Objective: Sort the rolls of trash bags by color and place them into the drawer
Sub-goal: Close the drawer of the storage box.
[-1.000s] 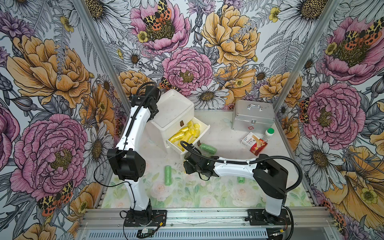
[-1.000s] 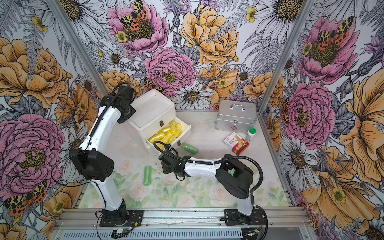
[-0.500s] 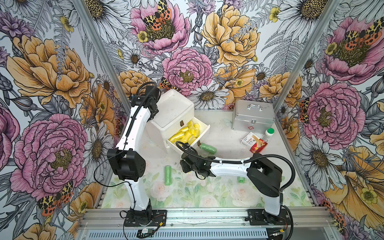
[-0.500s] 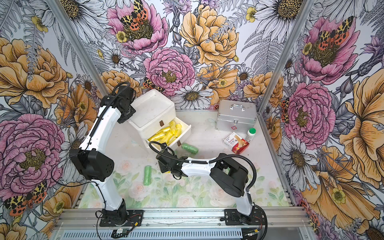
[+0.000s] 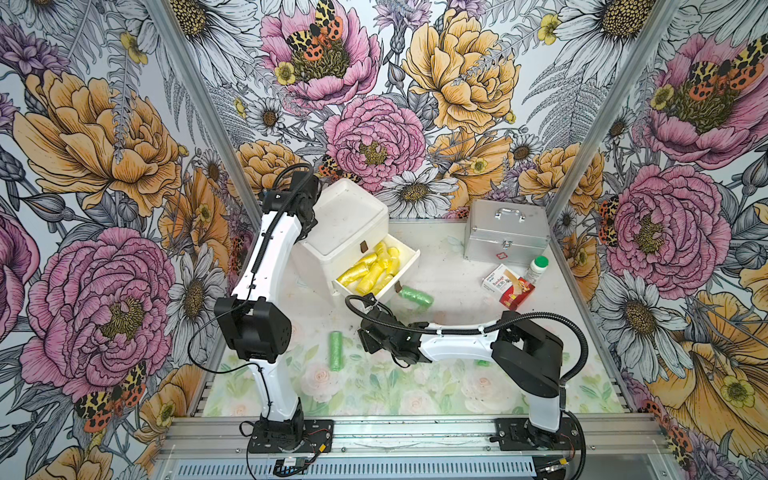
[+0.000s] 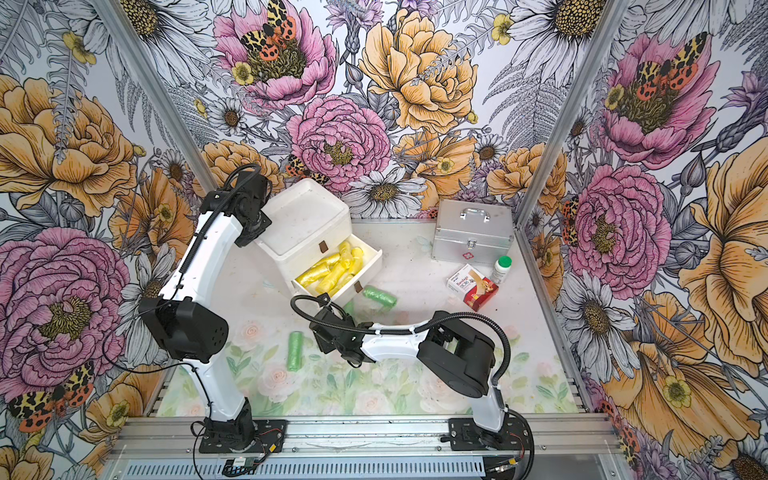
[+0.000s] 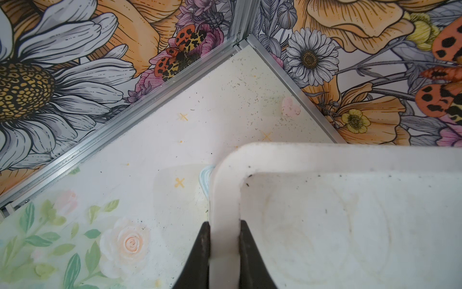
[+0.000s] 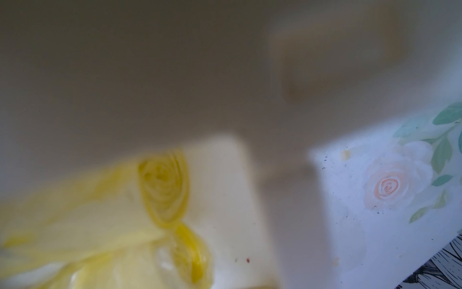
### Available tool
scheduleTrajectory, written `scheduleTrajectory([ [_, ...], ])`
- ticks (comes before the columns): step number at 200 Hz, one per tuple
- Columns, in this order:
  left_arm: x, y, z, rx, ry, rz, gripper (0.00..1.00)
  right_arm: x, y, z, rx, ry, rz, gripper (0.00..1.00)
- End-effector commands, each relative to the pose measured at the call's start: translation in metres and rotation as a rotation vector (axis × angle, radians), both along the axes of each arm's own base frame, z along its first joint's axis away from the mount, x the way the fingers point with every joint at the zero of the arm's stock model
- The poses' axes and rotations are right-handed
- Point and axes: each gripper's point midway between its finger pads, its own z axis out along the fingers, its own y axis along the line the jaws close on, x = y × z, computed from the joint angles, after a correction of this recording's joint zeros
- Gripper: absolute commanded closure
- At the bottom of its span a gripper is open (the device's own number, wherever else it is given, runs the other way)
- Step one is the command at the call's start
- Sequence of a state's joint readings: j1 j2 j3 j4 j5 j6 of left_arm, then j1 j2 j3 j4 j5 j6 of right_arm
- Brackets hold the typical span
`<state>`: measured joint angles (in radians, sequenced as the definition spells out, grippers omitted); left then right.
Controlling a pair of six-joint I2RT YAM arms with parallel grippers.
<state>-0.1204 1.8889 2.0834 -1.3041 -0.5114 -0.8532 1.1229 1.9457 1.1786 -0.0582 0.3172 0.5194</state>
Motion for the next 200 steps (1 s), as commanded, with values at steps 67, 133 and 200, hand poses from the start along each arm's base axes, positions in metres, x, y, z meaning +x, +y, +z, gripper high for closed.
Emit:
scheduleTrajectory([
  [67,-0.012,0.001,-0.033,0.017,0.143,0.0,1.0,-0.023,-0.027,-0.044,-0.187,-0.071,0.019,0.33],
  [133,-0.013,-0.001,-0.032,0.02,0.143,-0.005,1.0,-0.028,-0.032,-0.067,-0.172,-0.051,-0.007,0.35],
  [200,-0.013,-0.002,-0.032,0.017,0.143,-0.008,1.0,-0.032,-0.023,-0.058,-0.116,-0.087,-0.025,0.39],
])
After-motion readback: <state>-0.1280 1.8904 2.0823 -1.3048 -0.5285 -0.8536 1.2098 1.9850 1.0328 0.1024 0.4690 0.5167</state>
